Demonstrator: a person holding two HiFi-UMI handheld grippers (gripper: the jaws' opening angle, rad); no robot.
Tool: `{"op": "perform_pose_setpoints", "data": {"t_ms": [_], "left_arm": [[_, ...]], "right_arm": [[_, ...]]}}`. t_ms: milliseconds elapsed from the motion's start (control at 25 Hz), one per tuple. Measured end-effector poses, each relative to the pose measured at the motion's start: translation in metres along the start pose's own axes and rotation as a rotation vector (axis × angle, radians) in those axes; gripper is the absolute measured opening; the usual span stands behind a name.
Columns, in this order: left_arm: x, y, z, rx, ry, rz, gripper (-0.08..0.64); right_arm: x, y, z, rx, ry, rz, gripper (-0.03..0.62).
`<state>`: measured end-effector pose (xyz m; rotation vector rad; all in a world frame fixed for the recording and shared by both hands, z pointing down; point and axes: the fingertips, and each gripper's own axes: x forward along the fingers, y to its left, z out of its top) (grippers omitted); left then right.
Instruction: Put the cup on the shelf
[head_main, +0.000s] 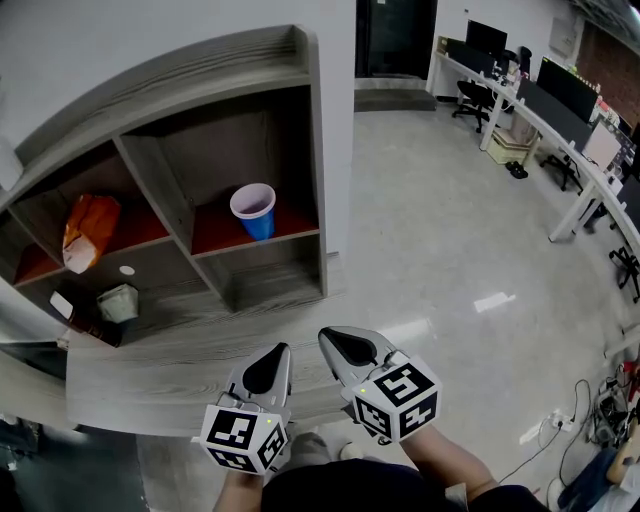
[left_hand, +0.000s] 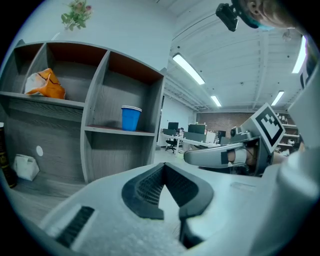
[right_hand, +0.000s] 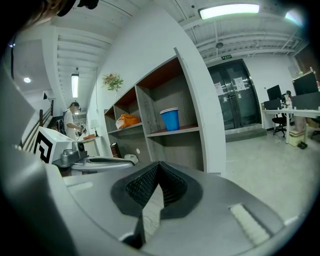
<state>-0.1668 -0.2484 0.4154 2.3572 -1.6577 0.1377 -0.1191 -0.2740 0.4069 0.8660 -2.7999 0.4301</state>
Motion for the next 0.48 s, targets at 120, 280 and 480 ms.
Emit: {"op": "perform_pose_setpoints", "data": {"t_ms": [120,280,480], "left_arm": [[-0.0002,-0.0008,-0.0013,0.004,0.004,-0.001,-0.003],[0.0002,-0.0012,-0.0011,0.007,0.004,-0.001,-0.003],[0.0019,-0.0008,0.0001,0.009,0.001,-0.013,-0.003]], "right_arm": [[-0.0001,0.0003,-0.0019,0.005,0.001,0.001,0.0],[0.0001,0.0002,-0.003,0.012,0.002,0.002,0.0],[0.0017,-0.0007,-0.003,0.018,-0.001,-0.002,0.0]]}}
